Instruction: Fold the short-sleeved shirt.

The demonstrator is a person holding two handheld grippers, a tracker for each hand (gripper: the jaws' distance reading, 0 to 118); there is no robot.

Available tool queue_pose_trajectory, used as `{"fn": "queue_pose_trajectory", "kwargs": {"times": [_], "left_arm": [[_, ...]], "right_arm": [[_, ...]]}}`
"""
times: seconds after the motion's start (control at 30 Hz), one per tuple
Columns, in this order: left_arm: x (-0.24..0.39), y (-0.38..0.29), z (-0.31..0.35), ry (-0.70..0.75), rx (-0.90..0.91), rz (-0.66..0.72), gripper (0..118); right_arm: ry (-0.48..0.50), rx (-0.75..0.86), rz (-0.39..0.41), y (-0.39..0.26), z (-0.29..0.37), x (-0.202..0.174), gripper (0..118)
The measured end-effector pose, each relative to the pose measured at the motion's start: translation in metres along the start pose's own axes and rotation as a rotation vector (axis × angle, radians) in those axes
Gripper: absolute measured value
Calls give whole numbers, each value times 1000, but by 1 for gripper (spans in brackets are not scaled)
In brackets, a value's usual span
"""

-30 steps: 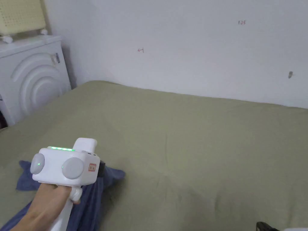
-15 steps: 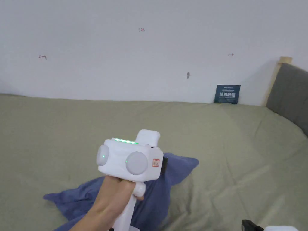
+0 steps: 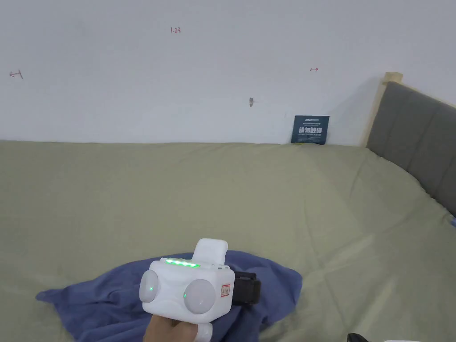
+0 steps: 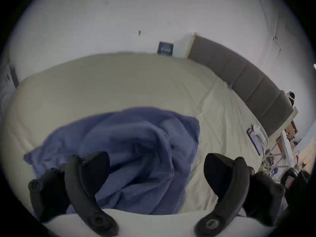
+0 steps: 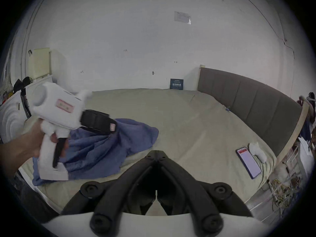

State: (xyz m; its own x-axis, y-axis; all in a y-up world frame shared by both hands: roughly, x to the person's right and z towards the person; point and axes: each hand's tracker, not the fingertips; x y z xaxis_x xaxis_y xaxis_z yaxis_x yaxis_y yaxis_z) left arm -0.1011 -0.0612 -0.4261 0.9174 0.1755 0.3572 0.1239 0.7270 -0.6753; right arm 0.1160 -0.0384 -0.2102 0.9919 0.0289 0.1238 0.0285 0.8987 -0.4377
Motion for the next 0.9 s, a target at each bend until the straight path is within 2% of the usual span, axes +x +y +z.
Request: {"fn": "queue_pose_trajectory", "kwargs": {"times": [0.03,0.07,0.13,0.33,0.47,0.6,0.9], "left_arm": [[-2,1,17,21,37,-12,102],[-3,0,40,64,90,-16,78],[-3,-10,89,131,205,-21,0],[-17,-67,232,345,423,44,0],[-38,-114,306,463,485,135,0],[-60,-135,336,545,505,157,0],[-111,-144,345,573,409,215,0]], "right_arm": [[3,5,-4,2,2,-1,1],[2,13,-6,4,6,-3,1],[7,36,-10,7,13,-7,1],[49,113,18,13,45,-25,1],[73,161,30,15,68,-40,1],[100,180,38,16,82,-55,1],[149,168,44,10,79,-79,1]]}}
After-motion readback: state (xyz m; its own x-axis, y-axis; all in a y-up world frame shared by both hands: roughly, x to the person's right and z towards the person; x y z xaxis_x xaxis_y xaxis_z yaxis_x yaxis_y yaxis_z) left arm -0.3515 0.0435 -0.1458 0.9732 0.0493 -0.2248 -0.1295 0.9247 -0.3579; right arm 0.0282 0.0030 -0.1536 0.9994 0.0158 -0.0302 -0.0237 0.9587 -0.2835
